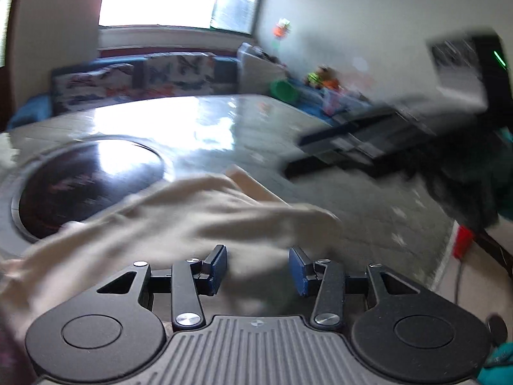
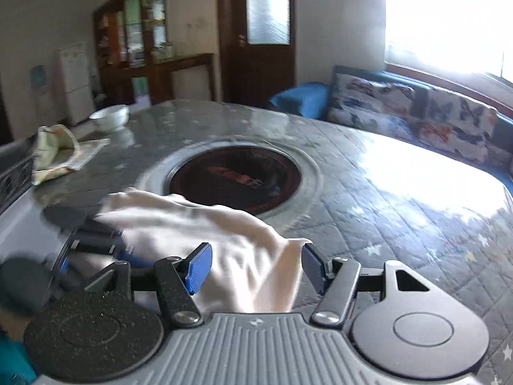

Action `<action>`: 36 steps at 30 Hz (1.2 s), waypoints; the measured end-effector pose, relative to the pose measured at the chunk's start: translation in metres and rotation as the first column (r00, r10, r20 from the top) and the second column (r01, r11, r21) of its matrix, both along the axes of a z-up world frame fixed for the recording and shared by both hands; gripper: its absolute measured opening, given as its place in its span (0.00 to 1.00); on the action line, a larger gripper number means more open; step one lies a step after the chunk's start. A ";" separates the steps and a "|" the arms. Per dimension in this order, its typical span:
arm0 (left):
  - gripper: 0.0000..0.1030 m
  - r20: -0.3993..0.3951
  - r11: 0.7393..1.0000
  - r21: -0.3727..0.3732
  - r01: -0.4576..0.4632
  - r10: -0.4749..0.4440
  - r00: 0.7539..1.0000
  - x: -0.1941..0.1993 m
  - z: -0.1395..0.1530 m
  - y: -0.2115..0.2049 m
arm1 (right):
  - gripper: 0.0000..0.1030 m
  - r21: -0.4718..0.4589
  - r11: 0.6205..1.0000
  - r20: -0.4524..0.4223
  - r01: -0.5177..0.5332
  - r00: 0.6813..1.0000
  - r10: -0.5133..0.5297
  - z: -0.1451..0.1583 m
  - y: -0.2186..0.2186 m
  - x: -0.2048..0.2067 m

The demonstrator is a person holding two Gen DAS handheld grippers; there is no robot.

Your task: Fold clothes

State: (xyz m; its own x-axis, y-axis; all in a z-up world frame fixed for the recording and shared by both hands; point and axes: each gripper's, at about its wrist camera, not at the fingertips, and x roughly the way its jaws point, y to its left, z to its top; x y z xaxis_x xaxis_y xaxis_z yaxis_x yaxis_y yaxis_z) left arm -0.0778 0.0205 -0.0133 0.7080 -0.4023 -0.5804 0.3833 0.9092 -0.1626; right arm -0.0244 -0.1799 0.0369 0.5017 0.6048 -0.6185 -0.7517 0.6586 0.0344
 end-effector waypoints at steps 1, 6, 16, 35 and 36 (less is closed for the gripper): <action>0.56 0.008 1.000 0.009 0.010 -0.010 1.000 -0.003 -0.001 -0.005 | 0.61 -0.006 1.000 -0.007 0.011 1.000 -0.011 -0.002 0.002 0.004; 0.62 0.028 0.999 0.004 0.039 -0.039 0.999 -0.017 -0.002 -0.017 | 0.66 -0.042 0.999 -0.022 0.032 0.999 -0.033 -0.018 0.020 0.015; 0.78 -0.013 0.996 -0.079 0.028 -0.030 0.999 -0.037 -0.003 0.004 | 0.94 -0.089 0.994 0.039 0.058 0.998 -0.055 -0.055 0.030 0.005; 1.00 -0.111 0.897 -0.222 -0.383 0.367 0.924 -0.033 0.006 0.115 | 1.00 0.003 0.991 0.112 0.133 0.985 -0.133 -0.027 0.006 -0.013; 1.00 -0.127 0.888 -0.230 -0.397 0.377 0.917 -0.034 0.005 0.120 | 1.00 0.010 0.993 0.117 0.120 0.986 -0.120 -0.023 0.008 -0.015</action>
State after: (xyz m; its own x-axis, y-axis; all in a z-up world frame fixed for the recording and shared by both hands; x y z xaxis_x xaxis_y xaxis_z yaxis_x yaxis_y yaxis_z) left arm -0.1121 0.1405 -0.0087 0.7942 -0.2424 -0.5572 -0.0134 0.9098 -0.4149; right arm -0.0398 -0.1723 0.0135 0.6396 0.5376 -0.5495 -0.6663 0.7441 -0.0476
